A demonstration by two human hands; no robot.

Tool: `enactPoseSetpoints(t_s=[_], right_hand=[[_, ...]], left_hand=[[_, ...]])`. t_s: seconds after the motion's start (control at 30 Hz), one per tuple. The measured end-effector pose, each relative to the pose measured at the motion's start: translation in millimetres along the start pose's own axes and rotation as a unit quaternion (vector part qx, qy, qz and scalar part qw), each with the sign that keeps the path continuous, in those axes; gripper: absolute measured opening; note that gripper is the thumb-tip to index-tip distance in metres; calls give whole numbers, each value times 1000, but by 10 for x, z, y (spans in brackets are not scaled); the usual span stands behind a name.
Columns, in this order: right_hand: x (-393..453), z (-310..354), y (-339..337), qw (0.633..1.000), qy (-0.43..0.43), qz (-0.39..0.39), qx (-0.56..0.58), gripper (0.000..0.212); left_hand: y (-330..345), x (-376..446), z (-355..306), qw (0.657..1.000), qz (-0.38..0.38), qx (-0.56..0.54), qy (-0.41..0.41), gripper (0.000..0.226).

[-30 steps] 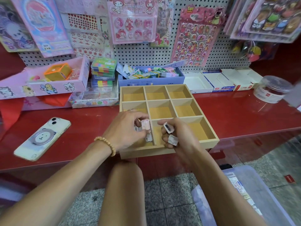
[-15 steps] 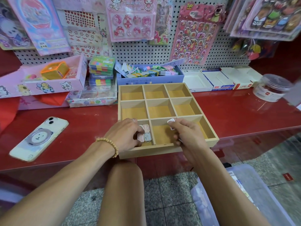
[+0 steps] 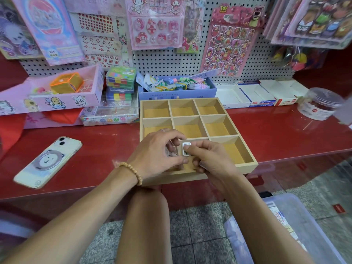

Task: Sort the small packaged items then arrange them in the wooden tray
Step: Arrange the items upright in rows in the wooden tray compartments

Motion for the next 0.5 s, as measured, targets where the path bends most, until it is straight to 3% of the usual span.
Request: enactPoseSetpoints(t_s=[0.1, 0.37, 0.5], right_hand=[[-8, 11, 37, 1000, -2, 12, 7, 13], [-69, 14, 152, 995, 26, 70, 73, 27], [-63, 16, 146, 998, 11, 64, 19, 18]], left_hand=[[-13, 7, -5, 1000, -18, -2, 7, 33], [-65, -19, -22, 998, -44, -34, 13, 30], [-88, -26, -7, 999, -32, -14, 18, 32]])
Point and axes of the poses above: each hand's wrist, its own x-axis towards the middle knuckle, its own y-axis out of the palm, z = x × y, the point moved 3 cm from there along x, towards the middle knuckle, and after that the axes turned 8 degrees about x, right-handed, at the moved point
